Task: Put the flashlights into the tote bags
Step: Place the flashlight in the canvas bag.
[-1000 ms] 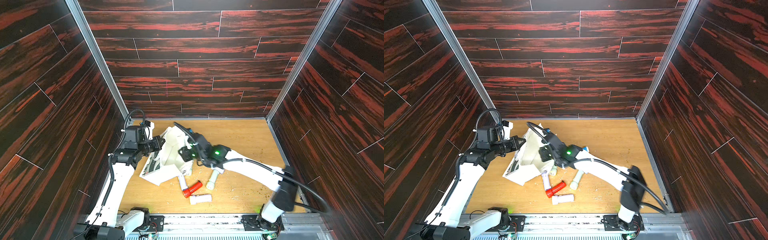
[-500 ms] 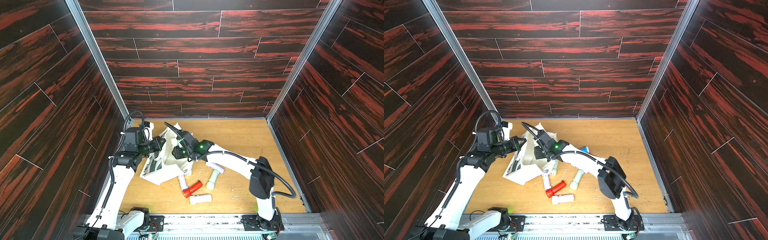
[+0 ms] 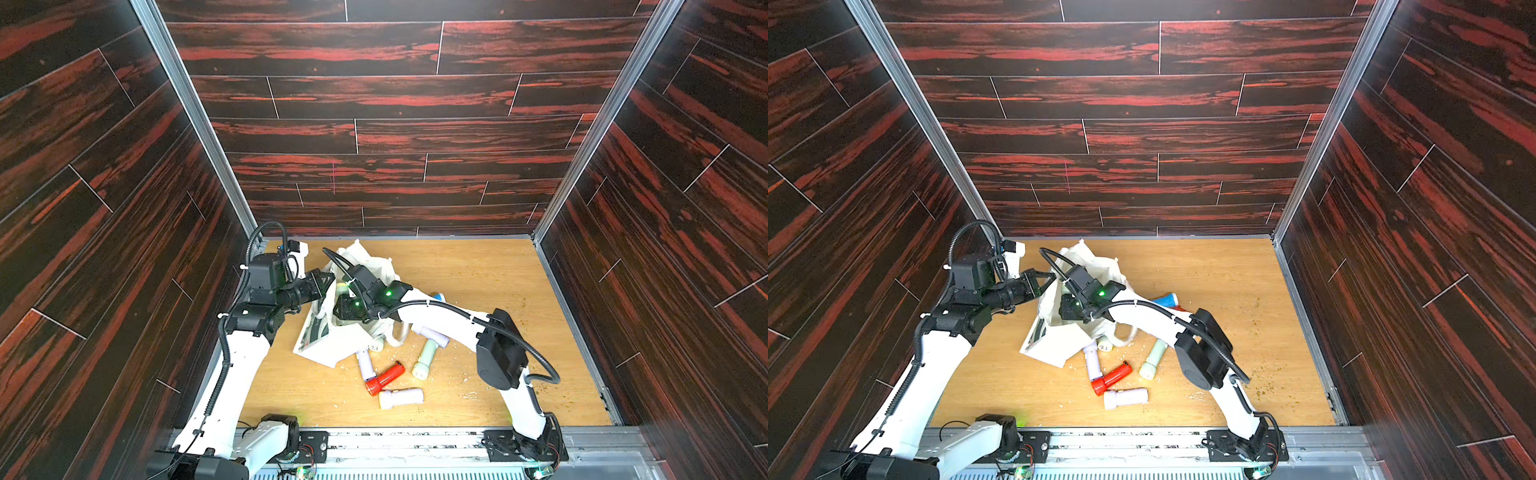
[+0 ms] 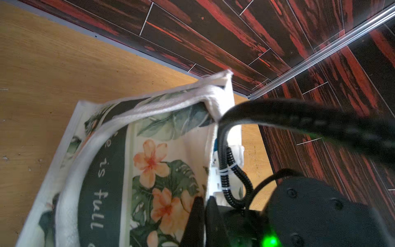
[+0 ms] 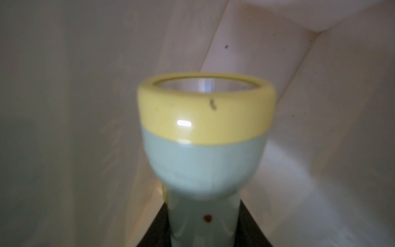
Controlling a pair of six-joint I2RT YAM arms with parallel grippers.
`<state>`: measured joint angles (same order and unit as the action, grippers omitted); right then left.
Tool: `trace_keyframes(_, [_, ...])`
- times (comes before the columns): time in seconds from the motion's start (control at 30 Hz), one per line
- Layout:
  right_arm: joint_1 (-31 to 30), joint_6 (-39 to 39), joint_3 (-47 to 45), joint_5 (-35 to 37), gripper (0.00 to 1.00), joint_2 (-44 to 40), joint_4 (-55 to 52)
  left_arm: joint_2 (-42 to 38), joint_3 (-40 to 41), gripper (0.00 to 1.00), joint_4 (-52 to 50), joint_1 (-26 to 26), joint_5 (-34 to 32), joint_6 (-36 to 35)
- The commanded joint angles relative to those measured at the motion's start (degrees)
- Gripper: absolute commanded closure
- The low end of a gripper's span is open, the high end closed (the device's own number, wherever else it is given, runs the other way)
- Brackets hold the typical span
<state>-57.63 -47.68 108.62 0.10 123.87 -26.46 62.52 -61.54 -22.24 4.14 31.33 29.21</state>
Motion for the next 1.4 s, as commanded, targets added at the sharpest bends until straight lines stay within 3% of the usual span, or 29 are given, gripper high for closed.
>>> trace_keyframes(0.0, [-0.23, -4.26, 2.91, -0.22, 1.00, 3.91, -2.79, -1.35, 0.30, 1.00, 4.22, 0.16, 2.14, 0.49])
trace_keyframes(0.53, [0.32, -9.44, 3.27, -3.52, 1.00, 9.11, -4.57, -0.31, 0.50, 1.00, 2.77, 0.14, 1.21, -1.13])
trace_keyframes(0.73, [0.37, -10.06, 3.09, -5.11, 0.94, 10.71, -5.00, -0.03, 0.71, 1.00, 2.23, 0.17, 0.71, -1.65])
trace_keyframes(0.83, [0.34, -10.24, 2.87, -5.21, 0.88, 10.90, -4.92, 0.14, 0.78, 1.00, 2.12, 0.21, 0.63, -1.82])
trace_keyframes(1.1, [0.41, -9.93, 2.92, -4.59, 0.60, 10.38, -4.77, 0.32, 0.93, 1.00, 1.57, 0.26, 0.09, -2.36])
trace_keyframes(1.37, [0.58, -8.60, 3.29, -3.00, 0.46, 9.11, -5.35, 0.23, 0.86, 1.00, 0.81, 0.27, -0.32, -2.91])
